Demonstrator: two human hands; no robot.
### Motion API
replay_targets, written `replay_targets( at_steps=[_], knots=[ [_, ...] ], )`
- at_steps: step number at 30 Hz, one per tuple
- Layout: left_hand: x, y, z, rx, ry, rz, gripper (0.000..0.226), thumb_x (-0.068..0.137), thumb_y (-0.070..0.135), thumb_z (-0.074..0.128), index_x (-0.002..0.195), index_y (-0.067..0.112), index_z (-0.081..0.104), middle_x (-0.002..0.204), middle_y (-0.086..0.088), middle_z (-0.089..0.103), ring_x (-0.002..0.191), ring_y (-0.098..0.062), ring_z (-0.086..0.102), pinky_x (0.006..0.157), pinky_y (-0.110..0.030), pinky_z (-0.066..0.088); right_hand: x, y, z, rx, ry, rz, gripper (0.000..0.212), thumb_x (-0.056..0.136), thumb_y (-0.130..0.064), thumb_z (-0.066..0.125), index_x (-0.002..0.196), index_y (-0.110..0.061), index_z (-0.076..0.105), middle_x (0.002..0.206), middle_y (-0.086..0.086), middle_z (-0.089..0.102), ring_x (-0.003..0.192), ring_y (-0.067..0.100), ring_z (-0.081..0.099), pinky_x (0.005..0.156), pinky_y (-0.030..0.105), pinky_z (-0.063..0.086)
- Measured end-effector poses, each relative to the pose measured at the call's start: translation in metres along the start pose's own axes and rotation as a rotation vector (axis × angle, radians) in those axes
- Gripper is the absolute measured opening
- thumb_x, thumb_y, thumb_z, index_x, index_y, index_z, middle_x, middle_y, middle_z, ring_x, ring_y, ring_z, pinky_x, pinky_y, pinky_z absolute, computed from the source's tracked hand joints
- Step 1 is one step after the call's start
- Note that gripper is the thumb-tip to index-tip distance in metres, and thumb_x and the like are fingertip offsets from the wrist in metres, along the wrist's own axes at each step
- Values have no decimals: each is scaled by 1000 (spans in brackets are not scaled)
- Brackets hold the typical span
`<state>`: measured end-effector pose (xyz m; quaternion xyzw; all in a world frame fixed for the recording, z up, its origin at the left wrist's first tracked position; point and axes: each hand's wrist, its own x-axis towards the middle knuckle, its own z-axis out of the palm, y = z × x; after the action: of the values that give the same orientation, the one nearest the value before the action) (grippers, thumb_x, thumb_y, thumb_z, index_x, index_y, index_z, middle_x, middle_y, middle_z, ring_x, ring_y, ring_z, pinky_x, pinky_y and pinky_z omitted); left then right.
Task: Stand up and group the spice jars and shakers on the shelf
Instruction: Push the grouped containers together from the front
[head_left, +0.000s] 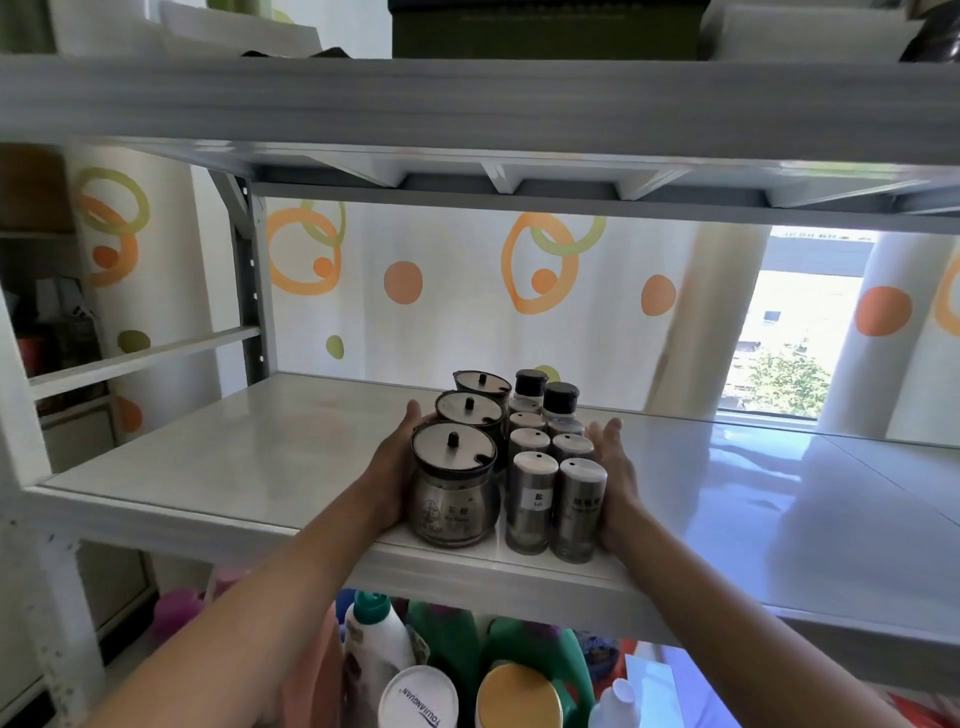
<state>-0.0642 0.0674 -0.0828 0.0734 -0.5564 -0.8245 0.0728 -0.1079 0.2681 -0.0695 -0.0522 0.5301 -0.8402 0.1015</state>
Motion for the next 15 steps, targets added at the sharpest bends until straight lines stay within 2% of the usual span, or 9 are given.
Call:
replay_targets(
  at_steps=[2,3,5,6,9,11,13,14,15],
  knots=[
    [0,-1,1,8,2,15,51,99,49,24,93,18,64,69,-1,75,63,-14,70,68,-31,47,1,1,1,10,2,6,53,99,-47,25,121,-8,54,96,2,65,87,21,60,80,35,46],
    [0,-1,1,10,4,16,51,99,49,24,93,18,64,69,-1,75,64,-15,70,67,-31,47,1,1,2,14,-1,5,51,98,-49,25,111,-11,57,90,4,65,82,20,60,81,36,47],
    [0,-1,3,9,14,24,51,98,50,26,94,17,64,70,-2,75,73,-18,67,68,-31,48,3,4,2,22,2,5,51,97,-51,25,103,-14,59,93,7,66,85,23,62,89,41,46],
    [1,-1,3,14,21,24,50,98,50,27,95,17,64,71,-2,75,78,-20,66,69,-32,48,4,4,1,17,11,2,50,97,-51,25,102,-15,60,90,6,68,86,23,62,87,41,47],
    [1,-1,3,24,26,28,49,97,50,29,96,16,65,72,-3,75,83,-22,64,70,-33,48,6,6,0,5,10,-1,51,98,-48,25,81,-14,59,56,-3,69,70,19,60,66,32,48],
    [-1,0,4,35,15,23,49,97,50,29,95,16,65,73,-3,75,84,-23,63,71,-33,48,5,5,0,-31,9,-32,52,98,-48,25,77,-15,58,49,-5,67,64,18,61,63,31,46],
    [-5,1,6,52,16,26,51,98,50,27,99,15,65,81,-5,75,87,-23,63,75,-34,49,8,5,-3,-53,-1,-37,52,99,-48,25,79,-12,58,54,-4,69,58,13,65,66,32,47],
    [-9,3,7,54,25,41,52,98,49,26,104,15,64,92,-7,73,92,-24,63,80,-35,49,7,4,-3,-71,4,-33,52,98,-49,25,88,-11,59,71,0,74,68,12,68,76,35,49],
    [-11,5,5,62,26,61,54,99,49,25,114,13,61,107,-10,70,102,-24,62,89,-36,48,4,2,-4,-87,4,-30,52,98,-51,24,105,-12,58,100,5,73,91,15,68,92,38,47]
  ],
)
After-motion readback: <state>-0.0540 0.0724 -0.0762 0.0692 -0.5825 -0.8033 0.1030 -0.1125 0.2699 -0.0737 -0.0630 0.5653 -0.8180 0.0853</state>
